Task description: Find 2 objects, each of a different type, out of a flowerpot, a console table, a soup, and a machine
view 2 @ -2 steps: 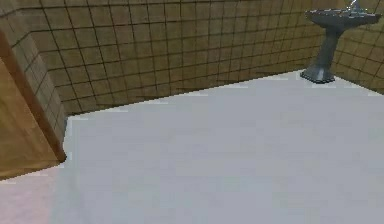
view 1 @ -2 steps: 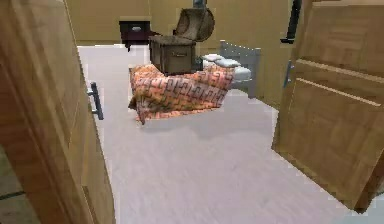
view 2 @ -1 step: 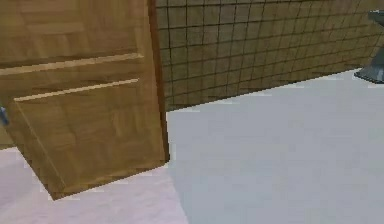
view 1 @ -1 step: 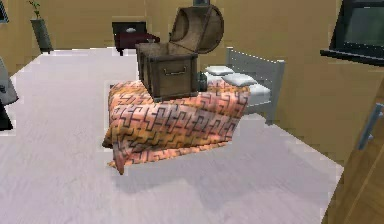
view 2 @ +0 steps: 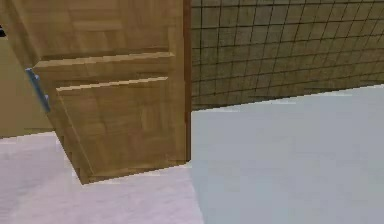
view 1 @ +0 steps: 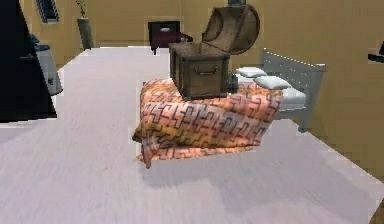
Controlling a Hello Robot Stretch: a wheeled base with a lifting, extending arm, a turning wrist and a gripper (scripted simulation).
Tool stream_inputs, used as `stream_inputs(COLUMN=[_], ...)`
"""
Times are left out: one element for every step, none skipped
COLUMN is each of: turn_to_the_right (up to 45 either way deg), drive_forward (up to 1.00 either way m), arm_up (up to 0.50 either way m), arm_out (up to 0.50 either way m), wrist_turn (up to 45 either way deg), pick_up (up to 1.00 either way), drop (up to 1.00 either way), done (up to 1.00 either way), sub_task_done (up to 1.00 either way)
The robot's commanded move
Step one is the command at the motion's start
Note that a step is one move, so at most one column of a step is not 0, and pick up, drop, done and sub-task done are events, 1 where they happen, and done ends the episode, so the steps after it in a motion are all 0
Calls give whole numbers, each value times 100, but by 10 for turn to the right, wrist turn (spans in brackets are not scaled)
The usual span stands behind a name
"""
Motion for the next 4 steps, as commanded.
stream_inputs(turn_to_the_right=[0,-120,0,-360], drive_forward=[35,0,30,0], arm_up=[0,0,0,0], arm_out=[0,0,0,0], wrist_turn=[0,0,0,0], pick_up=[0,0,0,0], drop=[0,0,0,0], done=[0,0,0,0], sub_task_done=[0,0,0,0])
